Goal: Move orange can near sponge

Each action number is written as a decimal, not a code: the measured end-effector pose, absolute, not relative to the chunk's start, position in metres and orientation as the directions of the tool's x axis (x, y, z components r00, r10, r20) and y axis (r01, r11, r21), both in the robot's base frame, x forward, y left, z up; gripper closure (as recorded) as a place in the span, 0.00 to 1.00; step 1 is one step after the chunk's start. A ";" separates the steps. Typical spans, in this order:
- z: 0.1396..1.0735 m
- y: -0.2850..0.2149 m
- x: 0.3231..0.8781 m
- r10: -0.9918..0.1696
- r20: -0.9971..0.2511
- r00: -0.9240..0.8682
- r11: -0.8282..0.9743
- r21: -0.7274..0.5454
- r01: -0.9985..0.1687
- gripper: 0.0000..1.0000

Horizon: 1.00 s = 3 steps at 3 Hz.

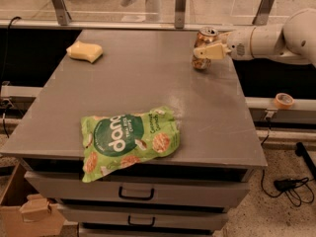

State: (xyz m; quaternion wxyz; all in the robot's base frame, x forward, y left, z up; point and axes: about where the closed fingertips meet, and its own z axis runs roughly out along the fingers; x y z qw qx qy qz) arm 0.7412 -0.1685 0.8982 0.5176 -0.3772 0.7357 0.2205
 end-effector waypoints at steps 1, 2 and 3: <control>0.943 -0.168 0.731 -0.289 -0.951 -0.107 0.603 -0.095 -0.792 0.88; 0.945 -0.166 0.731 -0.286 -0.953 -0.102 0.600 -0.095 -0.794 1.00; 0.945 -0.166 0.731 -0.286 -0.953 -0.102 0.600 -0.095 -0.794 1.00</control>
Offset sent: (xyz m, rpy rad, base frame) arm -0.0094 0.0003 0.0417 0.0407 -0.0651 0.0219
